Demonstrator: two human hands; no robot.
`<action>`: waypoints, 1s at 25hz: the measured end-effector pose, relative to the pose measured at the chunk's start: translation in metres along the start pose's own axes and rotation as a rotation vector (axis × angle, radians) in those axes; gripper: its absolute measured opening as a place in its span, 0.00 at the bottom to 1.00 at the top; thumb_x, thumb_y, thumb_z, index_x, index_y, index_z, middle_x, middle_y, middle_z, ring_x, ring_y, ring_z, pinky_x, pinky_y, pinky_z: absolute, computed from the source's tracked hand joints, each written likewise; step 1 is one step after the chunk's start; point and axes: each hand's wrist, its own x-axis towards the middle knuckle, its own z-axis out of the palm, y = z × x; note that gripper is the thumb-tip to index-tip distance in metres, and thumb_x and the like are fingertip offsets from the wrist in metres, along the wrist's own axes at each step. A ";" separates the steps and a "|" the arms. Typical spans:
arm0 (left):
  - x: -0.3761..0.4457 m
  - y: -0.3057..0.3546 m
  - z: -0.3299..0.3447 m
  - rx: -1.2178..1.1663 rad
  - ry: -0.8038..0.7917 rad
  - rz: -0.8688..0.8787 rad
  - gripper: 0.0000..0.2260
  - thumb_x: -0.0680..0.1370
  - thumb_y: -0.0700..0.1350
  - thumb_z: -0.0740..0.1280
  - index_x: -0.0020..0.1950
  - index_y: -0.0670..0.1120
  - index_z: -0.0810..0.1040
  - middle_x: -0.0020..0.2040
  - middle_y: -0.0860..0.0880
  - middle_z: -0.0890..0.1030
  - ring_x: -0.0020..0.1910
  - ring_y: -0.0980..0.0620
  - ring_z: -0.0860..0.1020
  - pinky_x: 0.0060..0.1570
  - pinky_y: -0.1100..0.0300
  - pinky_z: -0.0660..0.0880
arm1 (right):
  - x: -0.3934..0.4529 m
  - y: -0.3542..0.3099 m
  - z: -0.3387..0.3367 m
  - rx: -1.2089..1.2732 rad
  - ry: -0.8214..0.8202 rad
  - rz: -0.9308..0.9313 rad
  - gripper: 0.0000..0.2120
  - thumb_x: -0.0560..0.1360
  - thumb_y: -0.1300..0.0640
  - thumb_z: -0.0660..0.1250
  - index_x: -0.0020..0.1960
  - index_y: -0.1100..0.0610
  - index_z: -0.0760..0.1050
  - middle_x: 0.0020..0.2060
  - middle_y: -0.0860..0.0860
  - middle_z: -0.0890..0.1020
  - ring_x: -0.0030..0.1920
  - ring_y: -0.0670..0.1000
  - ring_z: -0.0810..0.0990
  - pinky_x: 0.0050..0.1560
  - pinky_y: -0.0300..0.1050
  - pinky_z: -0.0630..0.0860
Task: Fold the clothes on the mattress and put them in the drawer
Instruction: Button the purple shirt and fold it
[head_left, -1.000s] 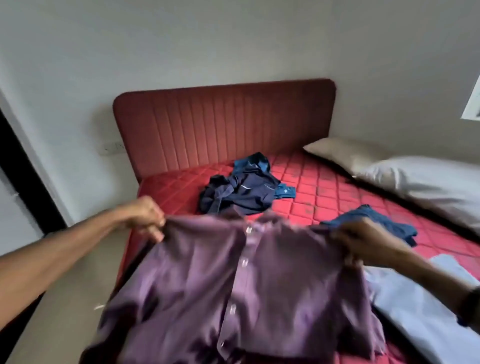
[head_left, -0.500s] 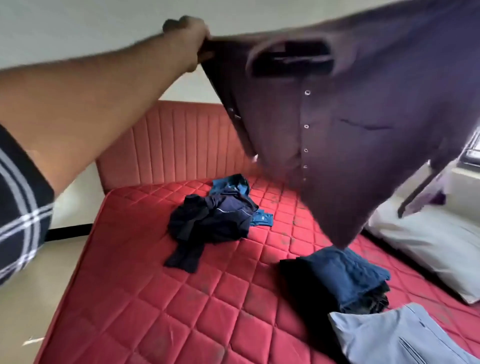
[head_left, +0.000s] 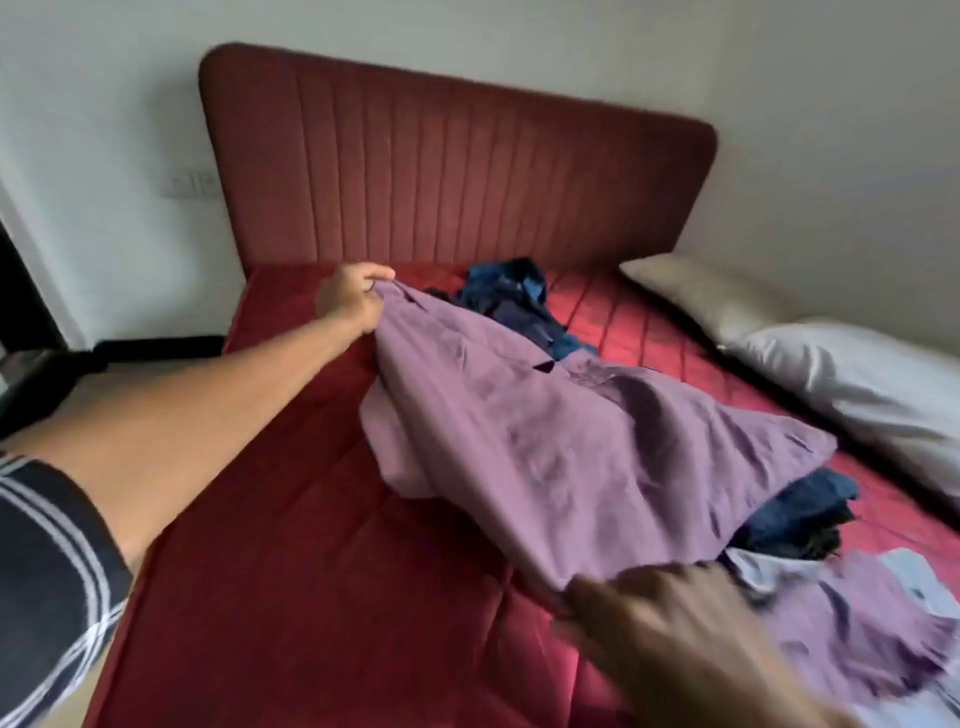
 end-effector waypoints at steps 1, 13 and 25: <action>-0.020 -0.039 0.007 0.066 -0.017 -0.060 0.20 0.75 0.33 0.61 0.60 0.47 0.86 0.58 0.46 0.86 0.59 0.49 0.83 0.59 0.60 0.78 | 0.010 -0.035 0.020 0.075 -0.075 -0.067 0.13 0.67 0.38 0.68 0.39 0.48 0.75 0.19 0.48 0.72 0.18 0.51 0.73 0.20 0.40 0.60; -0.083 -0.242 -0.069 0.219 -0.033 -0.173 0.20 0.75 0.31 0.60 0.57 0.45 0.87 0.55 0.53 0.86 0.52 0.57 0.83 0.46 0.75 0.74 | 0.040 -0.241 0.148 0.390 -0.403 -0.158 0.18 0.68 0.37 0.60 0.32 0.50 0.76 0.19 0.50 0.74 0.19 0.52 0.75 0.18 0.39 0.64; -0.137 -0.252 -0.096 0.447 -0.159 0.005 0.17 0.76 0.45 0.73 0.64 0.45 0.81 0.60 0.36 0.82 0.58 0.32 0.80 0.61 0.38 0.76 | 0.044 -0.253 0.142 1.016 -0.471 0.010 0.14 0.84 0.44 0.60 0.60 0.51 0.79 0.53 0.51 0.85 0.54 0.49 0.83 0.58 0.41 0.76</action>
